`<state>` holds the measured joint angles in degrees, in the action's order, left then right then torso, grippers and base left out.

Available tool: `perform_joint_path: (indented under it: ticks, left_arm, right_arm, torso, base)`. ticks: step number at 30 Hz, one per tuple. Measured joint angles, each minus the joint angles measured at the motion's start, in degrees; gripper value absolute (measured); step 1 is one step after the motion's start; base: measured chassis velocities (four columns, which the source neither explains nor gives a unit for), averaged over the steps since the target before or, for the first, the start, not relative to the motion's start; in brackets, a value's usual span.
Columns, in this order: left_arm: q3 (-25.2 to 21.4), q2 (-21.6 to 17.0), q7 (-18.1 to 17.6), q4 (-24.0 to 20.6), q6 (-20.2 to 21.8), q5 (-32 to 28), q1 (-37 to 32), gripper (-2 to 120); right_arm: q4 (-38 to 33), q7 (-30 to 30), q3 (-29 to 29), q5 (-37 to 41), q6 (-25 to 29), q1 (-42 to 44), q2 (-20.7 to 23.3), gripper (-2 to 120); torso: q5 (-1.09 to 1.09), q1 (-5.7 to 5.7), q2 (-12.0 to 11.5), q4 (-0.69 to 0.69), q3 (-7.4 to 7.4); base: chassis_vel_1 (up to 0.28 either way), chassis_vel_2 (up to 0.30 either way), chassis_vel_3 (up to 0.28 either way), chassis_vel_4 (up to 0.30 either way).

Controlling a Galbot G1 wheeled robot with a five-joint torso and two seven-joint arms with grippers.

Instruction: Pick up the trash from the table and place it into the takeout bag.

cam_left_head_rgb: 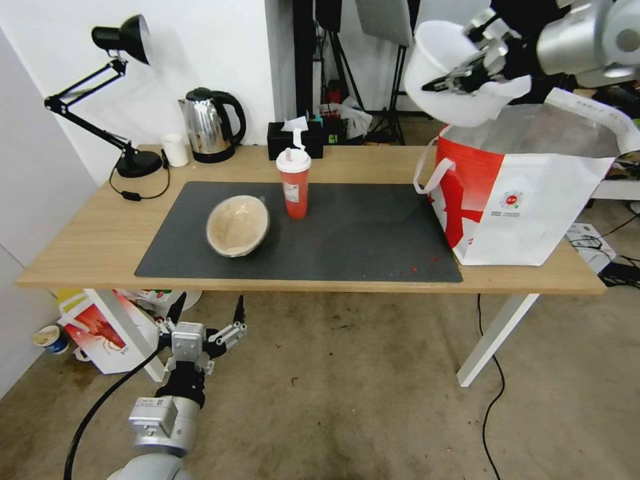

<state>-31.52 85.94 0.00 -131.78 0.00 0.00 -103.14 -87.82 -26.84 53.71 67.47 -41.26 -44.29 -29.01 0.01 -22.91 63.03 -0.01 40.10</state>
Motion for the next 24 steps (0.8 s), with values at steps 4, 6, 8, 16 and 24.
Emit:
perform_joint_path:
  ticks: [4, 6, 8, 16, 24]
  left_arm:
    - [0.00, 0.00, 0.00, 0.00, 0.00, 0.00, 0.00, 100]
    - [0.00, 0.00, 0.00, 0.00, 0.00, 0.00, 0.00, 100]
    - [0.00, 0.00, 0.00, 0.00, 0.00, 0.00, 0.00, 100]
    - [0.00, 0.00, 0.00, 0.00, 0.00, 0.00, 0.00, 100]
    - [0.00, 0.00, 0.00, 0.00, 0.00, 0.00, 0.00, 100]
  right_arm:
    - [0.24, -0.11, 0.57, -0.12, 0.00, -0.55, 0.52, 0]
    - [0.26, -0.16, 0.72, -0.16, -0.01, -0.71, 0.72, 0]
    - [0.26, -0.22, 0.88, -0.19, -0.01, -0.92, 1.09, 0]
    - [-0.23, -0.23, 1.29, -0.50, -0.01, -0.65, 3.37, 0]
    - [-0.68, -0.36, -2.43, -2.17, -0.01, 4.37, 5.85, 0]
  torso:
    - [-0.01, 0.00, 0.00, 0.00, 0.00]
    - [0.00, 0.00, 0.00, 0.00, 0.00]
    - [0.00, 0.00, 0.00, 0.01, 0.00]
    - [-0.02, 0.00, 0.00, 0.01, 0.00]
    - [0.00, 0.00, 0.00, 0.00, 0.00]
  base:
    - [0.000, 0.000, 0.000, 0.000]
    - [0.000, 0.000, 0.000, 0.000]
    - [0.000, 0.000, 0.000, 0.000]
    - [0.000, 0.000, 0.000, 0.000]
    - [0.000, 0.000, 0.000, 0.000]
